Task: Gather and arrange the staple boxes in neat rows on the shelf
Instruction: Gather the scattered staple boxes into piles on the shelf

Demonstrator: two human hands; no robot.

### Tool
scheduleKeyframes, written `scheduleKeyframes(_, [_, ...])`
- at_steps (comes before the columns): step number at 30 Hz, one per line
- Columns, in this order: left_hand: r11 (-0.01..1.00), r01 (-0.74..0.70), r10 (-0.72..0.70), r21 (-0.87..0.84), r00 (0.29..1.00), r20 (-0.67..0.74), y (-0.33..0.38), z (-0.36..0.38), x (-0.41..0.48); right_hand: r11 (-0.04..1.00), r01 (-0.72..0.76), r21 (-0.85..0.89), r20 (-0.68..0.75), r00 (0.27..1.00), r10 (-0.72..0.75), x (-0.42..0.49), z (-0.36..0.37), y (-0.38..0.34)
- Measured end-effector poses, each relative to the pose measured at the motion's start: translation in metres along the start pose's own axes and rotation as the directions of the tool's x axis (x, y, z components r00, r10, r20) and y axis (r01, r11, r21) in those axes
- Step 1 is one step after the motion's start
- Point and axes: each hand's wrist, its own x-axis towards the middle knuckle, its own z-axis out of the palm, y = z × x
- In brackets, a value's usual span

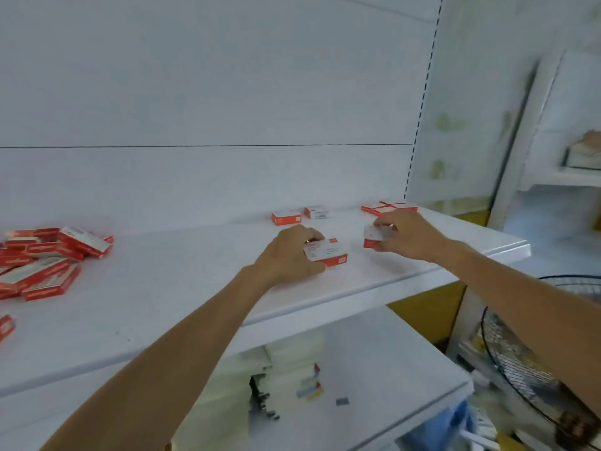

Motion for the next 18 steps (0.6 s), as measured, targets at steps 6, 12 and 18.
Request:
scheduleKeyframes(6, [0.999,0.01,-0.011,0.041,1.0,0.027,0.019,0.027,0.038,1.0,-0.023,-0.006,0.01,1.0,0.023,0.012,0.001,0.047])
scheduleKeyframes(12, [0.997,0.042,-0.043,0.057,0.999,0.017,0.001,0.024,0.064,1.0,0.018,0.025,0.021,1.0,-0.019,0.05,0.017,0.046])
scheduleKeyframes(18, [0.985,0.158,-0.157,0.072,0.987,-0.026,-0.027,0.014,0.075,0.989,0.146,0.013,0.028,0.989,-0.146,0.101,0.026,0.03])
